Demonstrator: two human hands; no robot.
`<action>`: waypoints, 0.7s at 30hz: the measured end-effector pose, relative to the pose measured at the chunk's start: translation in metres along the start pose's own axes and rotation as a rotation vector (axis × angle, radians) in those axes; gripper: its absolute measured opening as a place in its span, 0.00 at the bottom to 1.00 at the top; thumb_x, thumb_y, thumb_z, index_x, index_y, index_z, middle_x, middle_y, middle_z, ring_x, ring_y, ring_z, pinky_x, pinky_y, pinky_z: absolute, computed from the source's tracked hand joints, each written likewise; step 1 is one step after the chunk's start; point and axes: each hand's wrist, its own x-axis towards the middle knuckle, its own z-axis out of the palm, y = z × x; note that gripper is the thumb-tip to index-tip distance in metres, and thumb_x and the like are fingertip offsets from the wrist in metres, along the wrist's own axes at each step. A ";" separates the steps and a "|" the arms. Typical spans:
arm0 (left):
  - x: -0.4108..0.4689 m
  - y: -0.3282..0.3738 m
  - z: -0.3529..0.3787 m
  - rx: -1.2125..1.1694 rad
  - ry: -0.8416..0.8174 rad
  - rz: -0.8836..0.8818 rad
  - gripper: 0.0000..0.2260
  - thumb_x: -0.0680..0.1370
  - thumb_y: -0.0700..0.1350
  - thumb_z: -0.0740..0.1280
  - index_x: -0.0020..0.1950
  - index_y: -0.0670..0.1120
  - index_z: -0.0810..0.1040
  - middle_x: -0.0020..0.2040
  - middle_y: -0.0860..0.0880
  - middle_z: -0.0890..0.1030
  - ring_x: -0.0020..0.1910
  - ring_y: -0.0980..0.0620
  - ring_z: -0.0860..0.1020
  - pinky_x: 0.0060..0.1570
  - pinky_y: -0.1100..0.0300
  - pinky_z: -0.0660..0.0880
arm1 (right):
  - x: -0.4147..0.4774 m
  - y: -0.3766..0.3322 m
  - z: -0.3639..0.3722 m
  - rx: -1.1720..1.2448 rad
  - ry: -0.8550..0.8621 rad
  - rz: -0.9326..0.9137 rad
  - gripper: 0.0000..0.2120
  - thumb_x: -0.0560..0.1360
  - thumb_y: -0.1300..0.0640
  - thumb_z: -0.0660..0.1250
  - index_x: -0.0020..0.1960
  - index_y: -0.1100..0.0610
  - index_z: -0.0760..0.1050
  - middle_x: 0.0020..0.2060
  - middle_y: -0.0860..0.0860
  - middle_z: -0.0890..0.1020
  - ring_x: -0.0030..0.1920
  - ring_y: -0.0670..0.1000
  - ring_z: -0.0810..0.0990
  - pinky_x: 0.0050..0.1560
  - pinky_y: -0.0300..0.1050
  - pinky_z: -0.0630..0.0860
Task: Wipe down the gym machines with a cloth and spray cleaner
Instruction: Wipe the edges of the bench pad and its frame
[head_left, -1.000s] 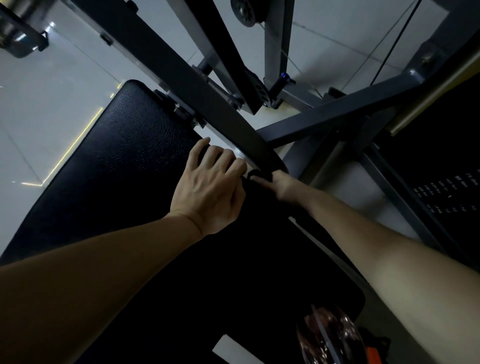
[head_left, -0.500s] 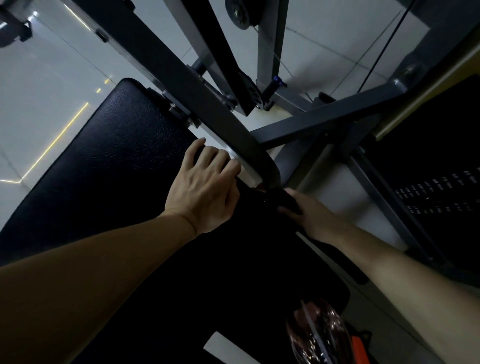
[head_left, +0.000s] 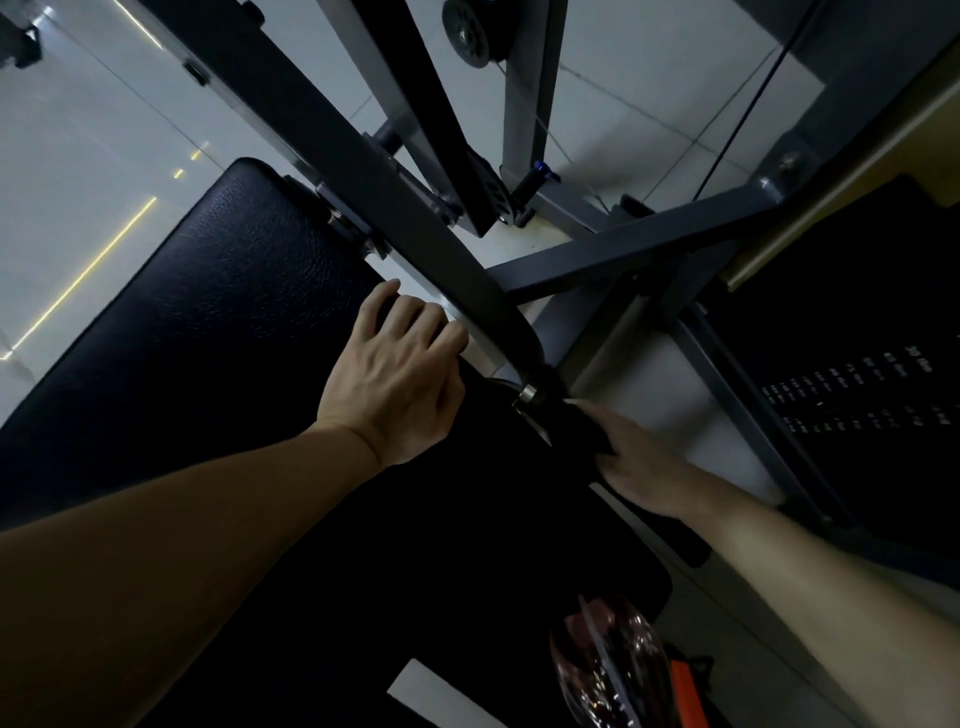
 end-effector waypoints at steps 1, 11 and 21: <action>-0.001 0.000 0.000 0.000 -0.005 -0.001 0.10 0.78 0.49 0.58 0.52 0.47 0.74 0.49 0.47 0.76 0.55 0.42 0.73 0.77 0.42 0.57 | 0.000 0.001 0.003 0.014 -0.004 0.003 0.15 0.81 0.63 0.64 0.65 0.52 0.74 0.51 0.49 0.83 0.52 0.41 0.80 0.53 0.37 0.74; -0.001 -0.001 0.002 -0.001 0.006 0.015 0.09 0.78 0.49 0.57 0.53 0.47 0.74 0.49 0.47 0.75 0.55 0.42 0.73 0.77 0.43 0.55 | 0.038 -0.023 -0.009 0.285 -0.025 0.349 0.15 0.83 0.48 0.61 0.46 0.56 0.79 0.31 0.49 0.77 0.31 0.46 0.75 0.35 0.41 0.70; -0.002 0.000 0.000 -0.008 0.013 0.004 0.10 0.78 0.49 0.56 0.52 0.47 0.74 0.49 0.47 0.76 0.55 0.42 0.74 0.77 0.42 0.56 | 0.000 -0.004 -0.016 -0.306 -0.051 0.045 0.13 0.78 0.54 0.69 0.62 0.47 0.74 0.52 0.44 0.82 0.55 0.46 0.81 0.54 0.41 0.77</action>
